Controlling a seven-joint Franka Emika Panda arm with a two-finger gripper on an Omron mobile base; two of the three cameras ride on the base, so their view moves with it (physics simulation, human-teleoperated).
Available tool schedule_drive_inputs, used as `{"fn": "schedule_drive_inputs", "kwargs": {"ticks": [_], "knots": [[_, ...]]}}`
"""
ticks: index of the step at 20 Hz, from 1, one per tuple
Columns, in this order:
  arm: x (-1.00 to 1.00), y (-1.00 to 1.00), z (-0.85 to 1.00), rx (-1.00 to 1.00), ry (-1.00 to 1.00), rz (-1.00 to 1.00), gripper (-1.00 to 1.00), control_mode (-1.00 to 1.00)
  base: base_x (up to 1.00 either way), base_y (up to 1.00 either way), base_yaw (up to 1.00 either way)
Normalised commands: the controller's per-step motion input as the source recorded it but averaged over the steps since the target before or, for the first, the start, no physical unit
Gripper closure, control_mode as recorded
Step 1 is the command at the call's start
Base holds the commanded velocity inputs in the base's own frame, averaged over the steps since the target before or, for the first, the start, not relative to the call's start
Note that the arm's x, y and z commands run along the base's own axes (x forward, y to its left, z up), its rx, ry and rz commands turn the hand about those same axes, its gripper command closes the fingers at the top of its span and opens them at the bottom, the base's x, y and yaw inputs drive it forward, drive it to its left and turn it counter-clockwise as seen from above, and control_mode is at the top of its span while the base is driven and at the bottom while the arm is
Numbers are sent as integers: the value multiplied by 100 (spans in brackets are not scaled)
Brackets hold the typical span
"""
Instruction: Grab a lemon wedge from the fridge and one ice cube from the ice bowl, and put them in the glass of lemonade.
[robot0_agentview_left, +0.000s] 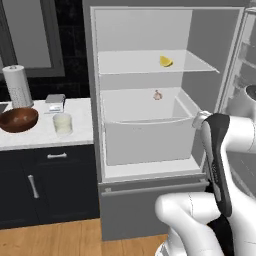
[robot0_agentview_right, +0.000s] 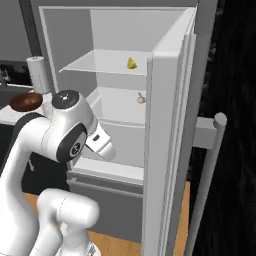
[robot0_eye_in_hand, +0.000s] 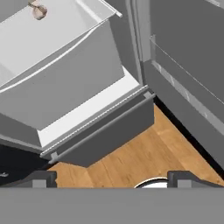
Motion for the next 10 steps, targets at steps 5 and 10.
{"fn": "schedule_drive_inputs", "kwargs": {"ticks": [5,10], "knots": [[0,0,0,0,0,0,-100,100,94,-1,1],[0,0,0,0,0,0,-100,100,79,0,7]]}}
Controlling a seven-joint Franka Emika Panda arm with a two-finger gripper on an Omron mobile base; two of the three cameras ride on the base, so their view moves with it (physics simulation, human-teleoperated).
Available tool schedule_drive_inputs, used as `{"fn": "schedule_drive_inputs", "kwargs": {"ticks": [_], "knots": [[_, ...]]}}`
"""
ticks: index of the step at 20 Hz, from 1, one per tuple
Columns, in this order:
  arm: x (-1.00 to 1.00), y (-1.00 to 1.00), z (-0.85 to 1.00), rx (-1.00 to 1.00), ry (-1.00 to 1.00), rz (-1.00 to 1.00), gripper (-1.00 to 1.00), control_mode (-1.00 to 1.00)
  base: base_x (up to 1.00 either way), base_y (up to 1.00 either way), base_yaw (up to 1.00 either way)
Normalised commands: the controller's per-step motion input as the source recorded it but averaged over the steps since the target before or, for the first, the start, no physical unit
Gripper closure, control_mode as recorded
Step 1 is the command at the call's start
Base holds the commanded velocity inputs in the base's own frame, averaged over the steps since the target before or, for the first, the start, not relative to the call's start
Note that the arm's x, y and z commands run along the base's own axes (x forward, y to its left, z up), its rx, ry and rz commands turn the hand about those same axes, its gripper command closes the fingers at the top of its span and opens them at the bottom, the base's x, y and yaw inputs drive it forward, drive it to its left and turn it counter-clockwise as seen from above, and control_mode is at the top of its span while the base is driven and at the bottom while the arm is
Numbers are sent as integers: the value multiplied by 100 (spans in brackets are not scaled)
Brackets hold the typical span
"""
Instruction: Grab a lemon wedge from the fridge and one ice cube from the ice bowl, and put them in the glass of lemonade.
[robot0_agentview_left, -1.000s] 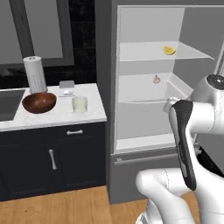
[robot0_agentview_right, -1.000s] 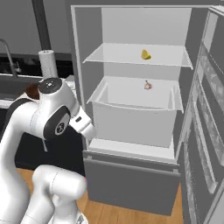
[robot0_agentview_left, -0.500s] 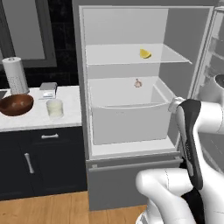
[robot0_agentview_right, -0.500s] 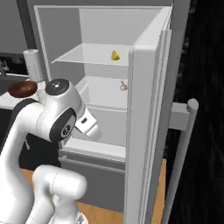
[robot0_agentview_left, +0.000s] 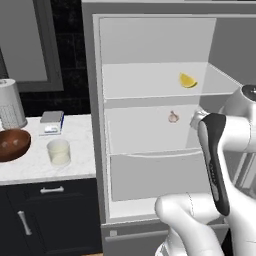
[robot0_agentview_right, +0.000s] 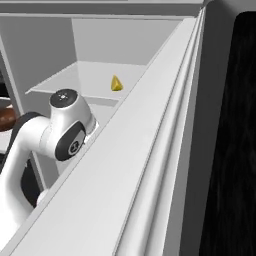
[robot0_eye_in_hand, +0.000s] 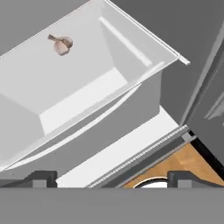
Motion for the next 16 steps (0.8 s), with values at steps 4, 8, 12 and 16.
{"fn": "schedule_drive_inputs", "kwargs": {"ticks": [4,8,12,16], "knots": [[17,1,96,-10,-29,16,-100,-100,0,0,0],[6,0,97,-16,-28,19,-100,-100,0,0,0],[34,0,71,-16,-5,16,-100,-100,0,0,0],[71,0,39,-16,5,12,-100,-100,0,0,0]]}}
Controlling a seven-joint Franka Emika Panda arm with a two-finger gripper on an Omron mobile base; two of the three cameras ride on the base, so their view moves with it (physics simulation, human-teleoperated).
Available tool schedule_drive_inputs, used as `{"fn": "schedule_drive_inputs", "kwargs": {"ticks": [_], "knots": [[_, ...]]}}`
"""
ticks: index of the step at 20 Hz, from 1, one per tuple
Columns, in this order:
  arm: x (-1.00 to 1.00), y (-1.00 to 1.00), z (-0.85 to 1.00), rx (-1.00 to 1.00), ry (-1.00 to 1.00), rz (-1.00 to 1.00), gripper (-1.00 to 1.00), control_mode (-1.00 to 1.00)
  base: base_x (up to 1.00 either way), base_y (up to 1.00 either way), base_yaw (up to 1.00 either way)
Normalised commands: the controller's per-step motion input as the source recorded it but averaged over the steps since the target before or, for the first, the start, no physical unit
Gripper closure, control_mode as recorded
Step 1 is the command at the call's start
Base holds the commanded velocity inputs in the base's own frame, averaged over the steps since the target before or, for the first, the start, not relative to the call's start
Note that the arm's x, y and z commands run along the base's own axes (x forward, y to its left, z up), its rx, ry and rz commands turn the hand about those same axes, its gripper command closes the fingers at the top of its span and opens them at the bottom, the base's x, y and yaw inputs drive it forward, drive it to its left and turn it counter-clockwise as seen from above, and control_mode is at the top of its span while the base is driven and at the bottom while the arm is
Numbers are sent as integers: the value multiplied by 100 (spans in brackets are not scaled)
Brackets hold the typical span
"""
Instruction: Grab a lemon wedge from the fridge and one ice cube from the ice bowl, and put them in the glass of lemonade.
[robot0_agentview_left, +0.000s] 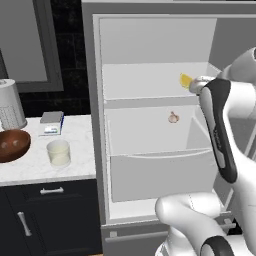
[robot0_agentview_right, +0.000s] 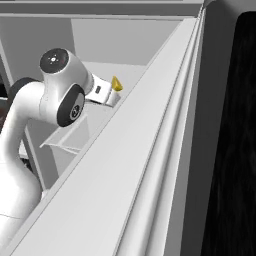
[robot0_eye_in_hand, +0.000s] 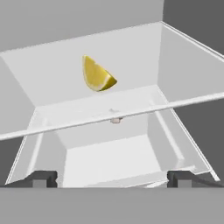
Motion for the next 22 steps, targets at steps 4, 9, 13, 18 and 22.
{"fn": "schedule_drive_inputs", "kwargs": {"ticks": [4,9,13,18,22], "knots": [[60,-26,-7,-4,5,9,-100,-100,0,0,0],[64,-27,-18,0,-3,7,-100,-100,0,0,0],[88,-1,-8,2,-2,5,-100,-100,0,0,0],[80,0,-2,0,0,6,-100,-100,0,0,0],[53,0,-7,0,0,7,-100,-100,0,0,0]]}}
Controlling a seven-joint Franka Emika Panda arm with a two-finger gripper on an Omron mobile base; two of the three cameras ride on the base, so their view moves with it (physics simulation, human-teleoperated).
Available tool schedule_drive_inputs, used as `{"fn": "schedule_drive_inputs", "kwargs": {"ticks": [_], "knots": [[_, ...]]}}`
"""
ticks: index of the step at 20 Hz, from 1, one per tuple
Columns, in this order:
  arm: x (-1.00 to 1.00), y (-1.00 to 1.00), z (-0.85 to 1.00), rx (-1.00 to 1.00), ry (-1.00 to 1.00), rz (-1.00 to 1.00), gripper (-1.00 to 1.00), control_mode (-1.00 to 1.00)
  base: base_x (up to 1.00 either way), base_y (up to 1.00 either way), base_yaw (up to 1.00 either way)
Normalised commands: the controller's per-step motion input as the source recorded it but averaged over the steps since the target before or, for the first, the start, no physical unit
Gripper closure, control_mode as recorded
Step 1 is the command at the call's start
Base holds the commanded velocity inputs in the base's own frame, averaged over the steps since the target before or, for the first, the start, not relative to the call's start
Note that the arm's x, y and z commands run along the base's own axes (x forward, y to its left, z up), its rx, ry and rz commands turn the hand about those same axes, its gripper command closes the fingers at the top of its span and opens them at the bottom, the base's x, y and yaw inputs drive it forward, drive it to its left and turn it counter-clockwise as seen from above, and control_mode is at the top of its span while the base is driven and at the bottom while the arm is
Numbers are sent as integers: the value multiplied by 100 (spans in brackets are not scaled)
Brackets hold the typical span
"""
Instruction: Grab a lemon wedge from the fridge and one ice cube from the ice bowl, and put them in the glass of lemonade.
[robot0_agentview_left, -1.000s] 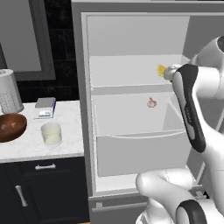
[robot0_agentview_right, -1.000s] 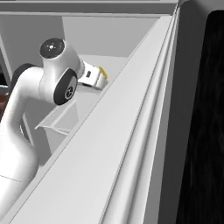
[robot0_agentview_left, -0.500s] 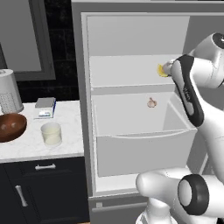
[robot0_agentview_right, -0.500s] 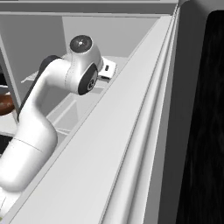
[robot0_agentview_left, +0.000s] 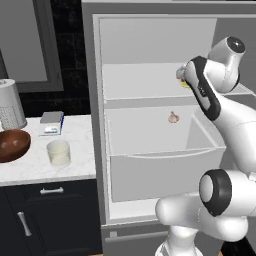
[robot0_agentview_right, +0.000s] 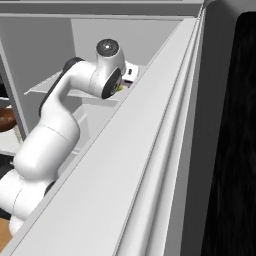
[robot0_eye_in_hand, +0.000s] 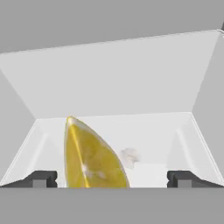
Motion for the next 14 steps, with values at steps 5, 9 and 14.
{"fn": "schedule_drive_inputs", "kwargs": {"ticks": [5,9,14], "knots": [[30,0,-23,0,0,9,-100,-100,0,0,0],[1,3,-24,0,0,9,-100,-100,0,0,0],[0,5,-10,0,0,5,-100,-100,0,0,0]]}}
